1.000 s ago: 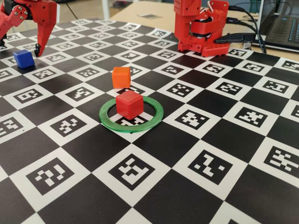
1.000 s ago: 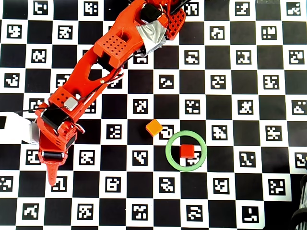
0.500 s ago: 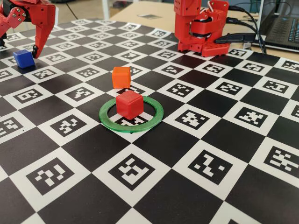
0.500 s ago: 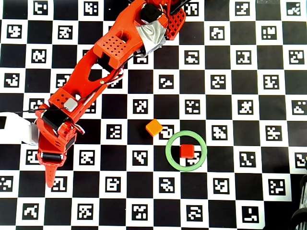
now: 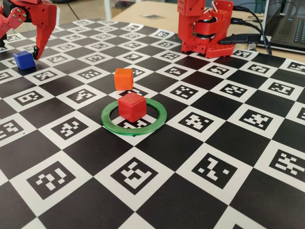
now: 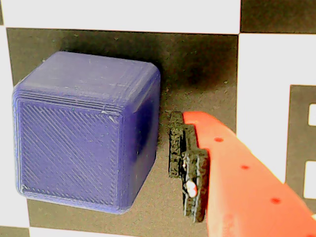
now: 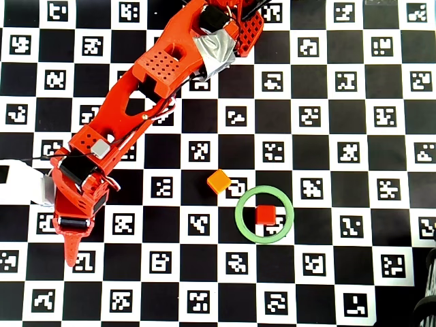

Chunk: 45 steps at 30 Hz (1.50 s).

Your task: Grab the red cube then put it in the green circle then put the blue cube on top and finally the orange cube on top

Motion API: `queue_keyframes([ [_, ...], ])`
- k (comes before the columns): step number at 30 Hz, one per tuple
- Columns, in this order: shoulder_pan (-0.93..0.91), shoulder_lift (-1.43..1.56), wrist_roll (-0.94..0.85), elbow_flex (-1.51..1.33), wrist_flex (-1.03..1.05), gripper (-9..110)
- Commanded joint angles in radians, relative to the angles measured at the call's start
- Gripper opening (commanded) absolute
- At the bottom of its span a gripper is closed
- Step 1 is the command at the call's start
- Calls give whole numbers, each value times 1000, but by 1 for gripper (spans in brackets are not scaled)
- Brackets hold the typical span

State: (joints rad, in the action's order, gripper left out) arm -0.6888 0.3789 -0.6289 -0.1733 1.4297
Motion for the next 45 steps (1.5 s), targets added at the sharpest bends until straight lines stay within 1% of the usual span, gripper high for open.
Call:
queue_keyframes([
  [1, -11, 28, 5, 54, -18, 45],
  [5, -9, 28, 0, 52, -18, 36],
  [7, -9, 28, 0, 51, -20, 25],
  [9, -8, 28, -6, 44, -21, 18],
  [12, -6, 28, -15, 34, -21, 11],
  [14, -5, 28, -18, 34, -20, 8],
  [37, -2, 37, -23, 40, -5, 7],
  [45, 12, 138, -9, 21, 43, 7],
])
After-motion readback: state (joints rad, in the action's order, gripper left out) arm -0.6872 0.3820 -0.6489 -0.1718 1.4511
